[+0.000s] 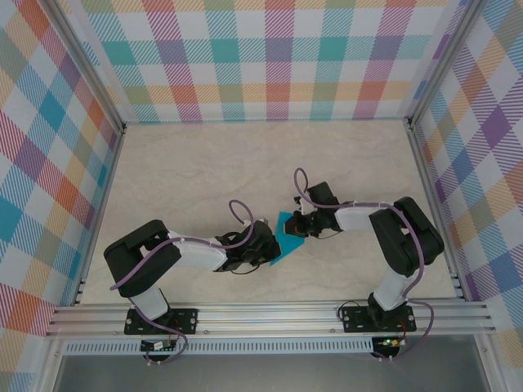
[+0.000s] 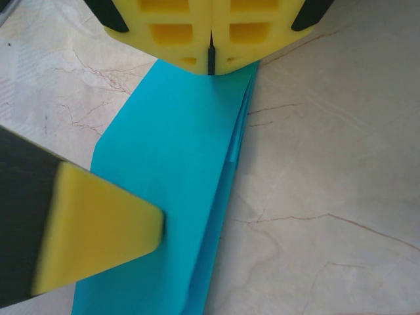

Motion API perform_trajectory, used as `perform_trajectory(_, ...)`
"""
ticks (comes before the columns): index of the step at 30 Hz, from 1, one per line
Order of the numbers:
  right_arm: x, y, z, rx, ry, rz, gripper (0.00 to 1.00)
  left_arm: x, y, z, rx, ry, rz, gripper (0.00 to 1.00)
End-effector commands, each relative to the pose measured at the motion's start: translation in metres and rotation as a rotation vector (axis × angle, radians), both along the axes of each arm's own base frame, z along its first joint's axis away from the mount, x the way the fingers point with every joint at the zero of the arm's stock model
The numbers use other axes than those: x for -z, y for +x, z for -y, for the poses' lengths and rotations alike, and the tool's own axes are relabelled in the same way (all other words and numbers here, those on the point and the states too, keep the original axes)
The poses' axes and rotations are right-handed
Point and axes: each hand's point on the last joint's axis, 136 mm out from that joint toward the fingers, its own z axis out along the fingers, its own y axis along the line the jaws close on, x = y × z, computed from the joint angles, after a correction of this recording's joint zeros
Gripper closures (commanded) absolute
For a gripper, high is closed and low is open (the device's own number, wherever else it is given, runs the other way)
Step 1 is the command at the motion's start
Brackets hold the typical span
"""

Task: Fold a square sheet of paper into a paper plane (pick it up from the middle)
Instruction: Fourth fold the wing at the center of the table.

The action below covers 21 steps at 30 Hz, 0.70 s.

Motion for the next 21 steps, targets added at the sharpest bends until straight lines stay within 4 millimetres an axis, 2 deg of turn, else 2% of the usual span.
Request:
perform_trajectory(1, 0.003, 0.014, 0.004, 0.000, -0.031, 0.048, 0.95, 0.057, -0.037, -0.054, 0.005, 0.255, -0.153, 0.96)
perform_trajectory(10, 0.002, 0.040, 0.030, 0.081, -0.040, 0.056, 0.95, 0.060, -0.038, -0.055, 0.007, 0.263, -0.158, 0.96)
perform_trajectory(21, 0.009, 0.068, 0.049, 0.161, -0.061, 0.047, 0.94, 0.062, -0.039, -0.057, 0.006, 0.268, -0.162, 0.96)
